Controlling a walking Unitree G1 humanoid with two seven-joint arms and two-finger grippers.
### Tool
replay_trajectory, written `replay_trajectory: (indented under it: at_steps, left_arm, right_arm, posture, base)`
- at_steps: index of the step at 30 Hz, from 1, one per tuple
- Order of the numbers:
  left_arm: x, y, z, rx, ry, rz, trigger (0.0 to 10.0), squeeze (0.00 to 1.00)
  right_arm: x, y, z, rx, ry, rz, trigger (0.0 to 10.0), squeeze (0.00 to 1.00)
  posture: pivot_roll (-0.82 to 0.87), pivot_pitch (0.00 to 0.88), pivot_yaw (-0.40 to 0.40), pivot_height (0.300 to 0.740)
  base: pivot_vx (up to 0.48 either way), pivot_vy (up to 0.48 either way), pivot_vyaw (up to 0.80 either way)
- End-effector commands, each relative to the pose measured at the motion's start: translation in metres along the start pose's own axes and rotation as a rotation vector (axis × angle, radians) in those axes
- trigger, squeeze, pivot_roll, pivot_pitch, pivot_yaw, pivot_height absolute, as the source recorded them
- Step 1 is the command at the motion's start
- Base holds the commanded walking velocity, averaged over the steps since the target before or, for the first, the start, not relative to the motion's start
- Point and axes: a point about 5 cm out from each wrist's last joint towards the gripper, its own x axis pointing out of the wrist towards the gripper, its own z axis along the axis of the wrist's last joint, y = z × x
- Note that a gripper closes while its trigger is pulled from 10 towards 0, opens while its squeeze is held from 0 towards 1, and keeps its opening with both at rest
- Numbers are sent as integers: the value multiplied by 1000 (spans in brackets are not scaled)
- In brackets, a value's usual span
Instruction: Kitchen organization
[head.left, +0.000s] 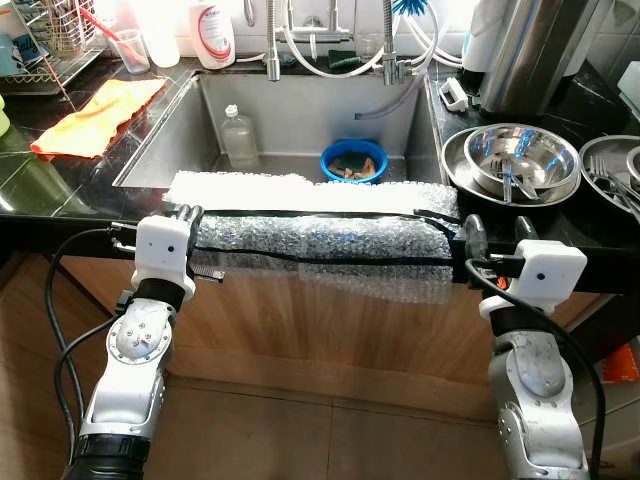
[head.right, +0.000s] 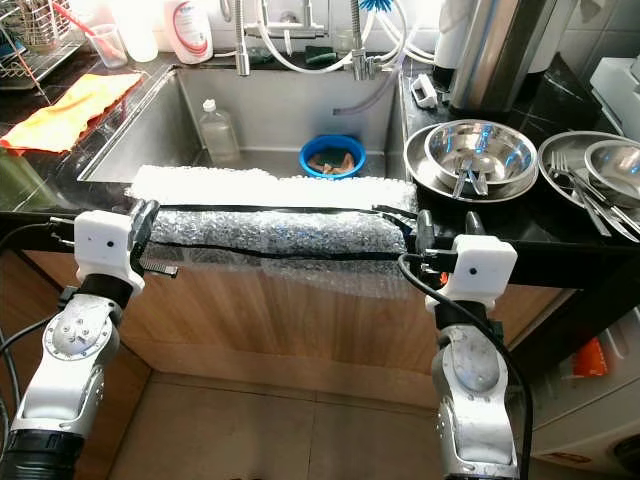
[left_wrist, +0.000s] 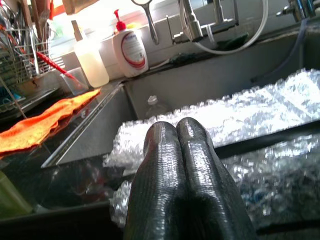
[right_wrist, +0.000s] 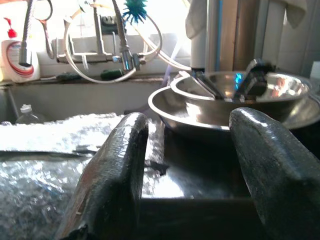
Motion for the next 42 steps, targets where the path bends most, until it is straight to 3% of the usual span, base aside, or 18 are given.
replay_trajectory:
  at_steps: [1,32,42]
  left_arm:
    - [0,1,0,16,-4,7,10000,0]
    - [2,0,1,8,-10,19,10000,0]
    - [2,-1,1,6,-10,19,10000,0]
  right_arm:
    - [2,1,-1,-2,-2,5,10000,0]
    - [41,1,5,-36,-35,12,10000,0]
    - [44,-2,8,-67,-55,-13,10000,0]
  posture:
    - [-16,99,41,740]
    - [-8,99,40,740]
    - [-6,99,38,740]
  base:
    - [0,0,0]
    - [0,0,0]
    - [0,0,0]
